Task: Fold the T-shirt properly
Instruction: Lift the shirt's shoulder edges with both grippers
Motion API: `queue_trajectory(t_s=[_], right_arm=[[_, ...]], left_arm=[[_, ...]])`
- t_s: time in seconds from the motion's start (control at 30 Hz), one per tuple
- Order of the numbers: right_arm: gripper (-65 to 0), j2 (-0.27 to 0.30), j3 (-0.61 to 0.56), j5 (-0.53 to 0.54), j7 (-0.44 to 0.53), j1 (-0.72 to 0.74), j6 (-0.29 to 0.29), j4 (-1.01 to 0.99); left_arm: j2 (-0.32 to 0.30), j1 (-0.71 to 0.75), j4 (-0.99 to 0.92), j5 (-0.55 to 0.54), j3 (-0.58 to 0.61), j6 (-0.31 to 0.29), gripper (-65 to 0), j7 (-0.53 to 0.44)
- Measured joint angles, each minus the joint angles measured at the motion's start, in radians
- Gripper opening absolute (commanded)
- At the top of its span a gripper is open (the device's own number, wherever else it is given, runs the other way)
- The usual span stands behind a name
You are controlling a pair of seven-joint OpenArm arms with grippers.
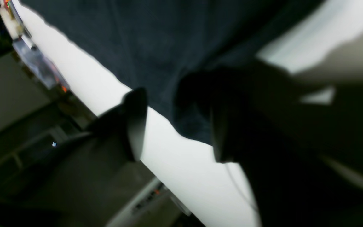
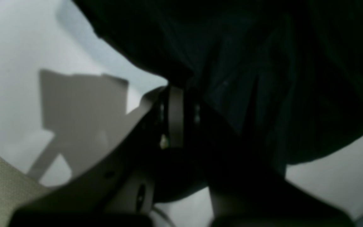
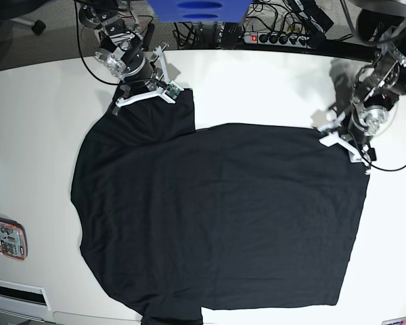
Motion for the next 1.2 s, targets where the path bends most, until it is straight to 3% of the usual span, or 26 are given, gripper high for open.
queue_trajectory(t_s=[0.1,0.63,0.93,1.2], right_arm=[[-65.0,-0.003,0.000,-0.004,-0.004,0.000,0.000,0.001],[-65.0,-0.003,0.000,-0.002,-0.001,0.000,0.004,0.008],[-65.0,-0.001,0.000,0.003,-0.017,0.102,0.015,0.009],[-65.0,0.000,0.013,-0.119,-0.015,0.148,0.027,0.011]], left_arm=[[0.022,0.001,0.000,0.002,0.000,-0.012,-65.0,0.026],[0.036,0.025,0.031,-0.033,-0.088,-0.035,-65.0,-0.009],[0.039,0.022,0.031,-0.036,-0.100,-0.038,-65.0,-0.009],[0.109,0.030,0.026,-0.060,-0.323,-0.069,-65.0,-0.023]])
